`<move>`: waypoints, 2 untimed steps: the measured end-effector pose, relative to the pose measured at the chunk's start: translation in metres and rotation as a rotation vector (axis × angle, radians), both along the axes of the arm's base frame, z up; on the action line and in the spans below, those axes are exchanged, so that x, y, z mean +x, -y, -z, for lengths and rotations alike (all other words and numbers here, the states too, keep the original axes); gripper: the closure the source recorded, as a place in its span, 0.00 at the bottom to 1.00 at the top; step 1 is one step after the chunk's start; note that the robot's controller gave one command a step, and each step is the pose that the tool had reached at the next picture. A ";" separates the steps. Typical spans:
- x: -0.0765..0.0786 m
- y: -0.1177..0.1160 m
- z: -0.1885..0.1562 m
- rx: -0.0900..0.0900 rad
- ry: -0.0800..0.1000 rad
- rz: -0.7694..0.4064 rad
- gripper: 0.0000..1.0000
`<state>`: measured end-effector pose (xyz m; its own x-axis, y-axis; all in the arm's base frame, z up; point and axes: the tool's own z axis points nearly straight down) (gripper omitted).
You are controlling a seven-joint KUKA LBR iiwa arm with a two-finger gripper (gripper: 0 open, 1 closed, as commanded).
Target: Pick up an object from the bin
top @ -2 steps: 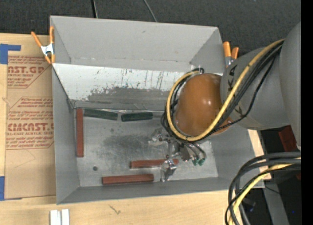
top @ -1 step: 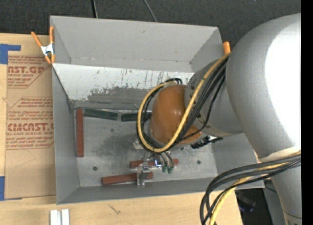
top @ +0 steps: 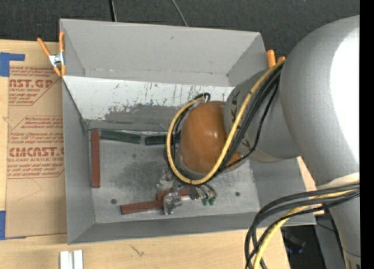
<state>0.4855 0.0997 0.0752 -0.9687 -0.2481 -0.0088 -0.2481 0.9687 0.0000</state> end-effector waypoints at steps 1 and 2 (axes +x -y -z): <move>0.000 0.000 0.000 0.000 0.000 0.000 1.00; -0.001 0.000 -0.004 -0.001 -0.005 -0.001 1.00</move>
Offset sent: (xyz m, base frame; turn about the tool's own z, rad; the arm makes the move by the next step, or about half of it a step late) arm 0.0001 -0.0001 0.0443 0.0000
